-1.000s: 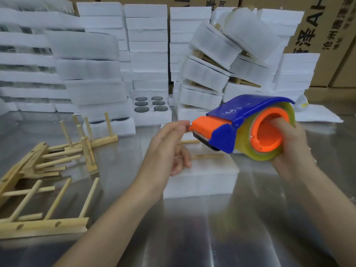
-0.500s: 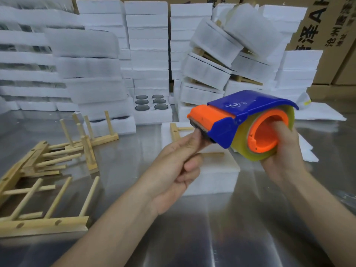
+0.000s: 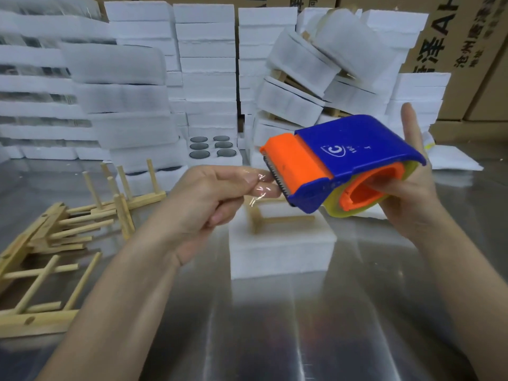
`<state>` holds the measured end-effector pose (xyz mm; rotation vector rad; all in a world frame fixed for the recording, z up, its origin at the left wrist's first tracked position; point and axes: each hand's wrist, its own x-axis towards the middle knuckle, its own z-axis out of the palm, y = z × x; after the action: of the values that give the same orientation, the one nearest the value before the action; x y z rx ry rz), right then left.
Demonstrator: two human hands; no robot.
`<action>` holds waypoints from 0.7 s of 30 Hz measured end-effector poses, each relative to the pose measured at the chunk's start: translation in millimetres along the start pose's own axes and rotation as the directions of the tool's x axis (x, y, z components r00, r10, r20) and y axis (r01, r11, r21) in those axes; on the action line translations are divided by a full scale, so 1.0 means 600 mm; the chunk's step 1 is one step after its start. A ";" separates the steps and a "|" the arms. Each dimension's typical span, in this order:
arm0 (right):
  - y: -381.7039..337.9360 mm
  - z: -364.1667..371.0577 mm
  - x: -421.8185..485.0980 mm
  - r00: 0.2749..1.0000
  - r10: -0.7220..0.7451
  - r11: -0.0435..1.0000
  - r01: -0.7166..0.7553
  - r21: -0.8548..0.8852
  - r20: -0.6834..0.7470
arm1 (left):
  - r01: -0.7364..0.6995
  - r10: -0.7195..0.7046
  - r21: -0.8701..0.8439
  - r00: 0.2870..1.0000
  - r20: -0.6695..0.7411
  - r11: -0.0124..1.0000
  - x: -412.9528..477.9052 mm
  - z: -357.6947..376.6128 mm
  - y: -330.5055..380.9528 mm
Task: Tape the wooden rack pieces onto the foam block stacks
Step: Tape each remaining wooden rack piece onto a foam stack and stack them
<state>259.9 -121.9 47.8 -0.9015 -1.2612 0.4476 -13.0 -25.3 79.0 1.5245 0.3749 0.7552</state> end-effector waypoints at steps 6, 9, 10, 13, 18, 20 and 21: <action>-0.011 -0.035 0.005 0.980 0.010 0.995 -0.028 -0.091 -0.198 | -0.029 -0.012 -0.135 0.957 -0.289 0.990 -0.001 -0.088 0.010; -0.008 -0.059 -0.003 0.944 0.013 0.991 -0.056 -0.123 -0.330 | 0.012 -0.046 -0.085 0.914 -0.403 0.996 0.006 -0.122 -0.004; -0.003 -0.057 -0.004 0.939 0.031 0.987 -0.083 -0.139 -0.342 | 0.044 -0.063 -0.053 0.899 -0.433 0.998 0.014 -0.123 -0.015; 0.010 -0.044 -0.004 0.920 0.054 0.977 -0.129 -0.168 -0.388 | 0.121 -0.080 0.038 0.831 -0.550 0.992 0.039 -0.118 -0.042; 0.025 -0.044 0.011 0.885 0.076 0.969 -0.173 -0.174 -0.459 | 0.159 0.141 0.381 0.749 -0.648 0.911 0.048 -0.123 -0.078; 0.037 -0.040 0.019 0.882 0.085 0.961 -0.195 -0.196 -0.463 | 0.172 0.183 0.422 0.714 -0.676 0.890 0.055 -0.126 -0.089; 0.043 -0.040 0.022 0.882 0.088 0.957 -0.203 -0.205 -0.463 | 0.184 0.183 0.422 0.701 -0.690 0.888 0.060 -0.129 -0.094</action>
<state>290.6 -105.1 35.0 -1.2407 -0.8315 0.1794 -26.0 62.7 28.5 1.6072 1.2286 1.3334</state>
